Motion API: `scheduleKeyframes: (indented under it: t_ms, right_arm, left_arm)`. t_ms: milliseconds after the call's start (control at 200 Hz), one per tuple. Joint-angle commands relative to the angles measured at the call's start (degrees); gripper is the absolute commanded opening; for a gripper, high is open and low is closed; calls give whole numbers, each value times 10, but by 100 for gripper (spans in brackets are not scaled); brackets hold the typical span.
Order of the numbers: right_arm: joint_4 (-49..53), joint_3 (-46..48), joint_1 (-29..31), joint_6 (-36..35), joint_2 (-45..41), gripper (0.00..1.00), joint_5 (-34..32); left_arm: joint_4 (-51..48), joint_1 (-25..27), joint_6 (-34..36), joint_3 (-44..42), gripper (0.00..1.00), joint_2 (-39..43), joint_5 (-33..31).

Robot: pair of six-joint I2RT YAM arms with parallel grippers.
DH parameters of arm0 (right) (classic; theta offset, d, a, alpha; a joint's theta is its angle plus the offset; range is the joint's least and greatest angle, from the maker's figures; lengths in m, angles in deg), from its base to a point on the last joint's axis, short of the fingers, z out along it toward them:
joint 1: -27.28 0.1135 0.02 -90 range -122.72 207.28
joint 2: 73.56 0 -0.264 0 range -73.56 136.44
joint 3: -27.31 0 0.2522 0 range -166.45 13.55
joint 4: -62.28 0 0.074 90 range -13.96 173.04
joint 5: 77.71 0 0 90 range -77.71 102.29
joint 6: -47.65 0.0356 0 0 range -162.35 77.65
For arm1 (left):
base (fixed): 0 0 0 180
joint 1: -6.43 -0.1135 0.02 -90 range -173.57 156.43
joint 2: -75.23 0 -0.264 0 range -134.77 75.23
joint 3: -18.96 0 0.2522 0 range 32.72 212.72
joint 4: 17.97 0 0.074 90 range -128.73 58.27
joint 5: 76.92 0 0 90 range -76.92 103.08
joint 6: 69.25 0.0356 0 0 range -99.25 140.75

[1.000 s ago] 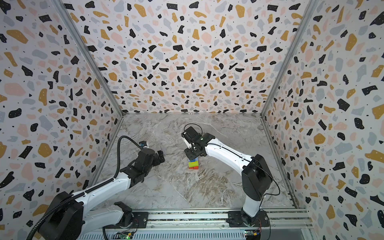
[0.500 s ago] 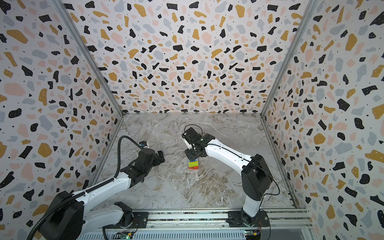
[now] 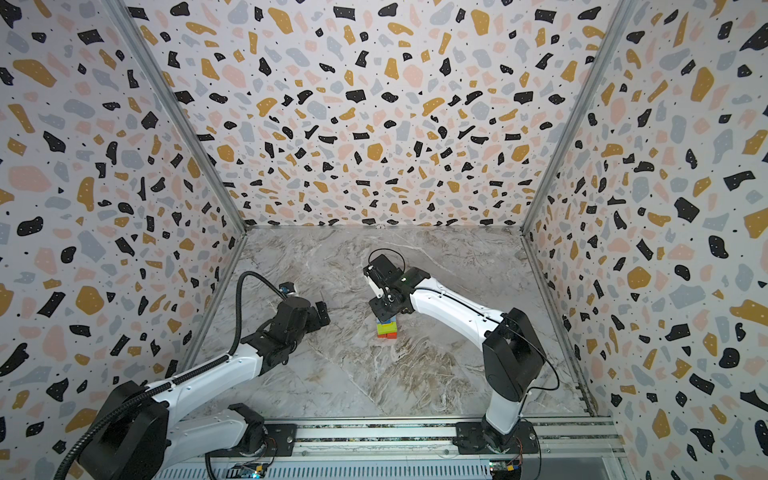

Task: Build the wood block tower
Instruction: 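Lower the lime-green cylinder onto the green 2 cube and open the right gripper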

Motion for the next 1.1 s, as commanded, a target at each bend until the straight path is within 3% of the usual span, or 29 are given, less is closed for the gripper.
scheduleKeyframes:
  t_ms: [0,265,1096]
  right_arm:
    - [2,2,-2,-3,-23,27,6]
    - [-4,10,-2,-1,-26,28,8]
    - [-5,18,-2,3,-48,49,7]
  left_arm:
    - [15,2,3,1,100,-3,-4]
    - [16,1,3,1,100,-3,-2]
    - [9,2,2,7,100,-7,1]
